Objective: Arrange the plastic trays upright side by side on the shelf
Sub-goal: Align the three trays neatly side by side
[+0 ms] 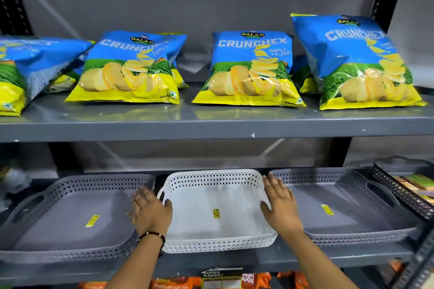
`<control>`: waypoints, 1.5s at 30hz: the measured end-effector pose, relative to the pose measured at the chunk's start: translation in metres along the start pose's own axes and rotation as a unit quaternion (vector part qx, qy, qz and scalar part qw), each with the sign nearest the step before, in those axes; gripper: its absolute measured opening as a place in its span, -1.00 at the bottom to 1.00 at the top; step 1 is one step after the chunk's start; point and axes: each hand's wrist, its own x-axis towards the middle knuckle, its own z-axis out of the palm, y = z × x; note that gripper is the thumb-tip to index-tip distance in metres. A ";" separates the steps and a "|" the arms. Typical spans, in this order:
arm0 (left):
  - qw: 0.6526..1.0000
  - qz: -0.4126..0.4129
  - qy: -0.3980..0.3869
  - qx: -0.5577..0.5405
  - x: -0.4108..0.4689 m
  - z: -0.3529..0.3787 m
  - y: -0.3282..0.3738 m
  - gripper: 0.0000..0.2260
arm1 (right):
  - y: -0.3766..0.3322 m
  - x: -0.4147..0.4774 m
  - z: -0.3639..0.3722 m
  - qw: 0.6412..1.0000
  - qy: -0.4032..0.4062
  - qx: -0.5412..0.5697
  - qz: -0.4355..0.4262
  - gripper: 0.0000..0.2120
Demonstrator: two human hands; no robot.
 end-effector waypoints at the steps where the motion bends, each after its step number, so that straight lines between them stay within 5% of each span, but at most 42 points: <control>1: 1.000 -0.007 -0.007 0.001 0.002 0.001 -0.001 -0.32 | 0.005 0.001 -0.002 0.999 -0.007 -0.010 0.029 -0.36; 9: 0.999 0.003 -0.024 0.028 0.007 0.004 -0.004 -0.40 | 0.035 0.016 -0.005 0.975 -0.124 0.026 0.182 -0.28; 22: 0.996 0.069 -0.027 0.039 0.013 0.011 -0.012 -0.47 | 0.028 0.030 0.014 0.980 -0.136 0.060 0.134 -0.39; 45: 0.989 0.096 -0.070 0.092 0.010 0.014 -0.009 -0.51 | 0.020 0.026 0.020 0.980 -0.164 -0.012 0.109 -0.26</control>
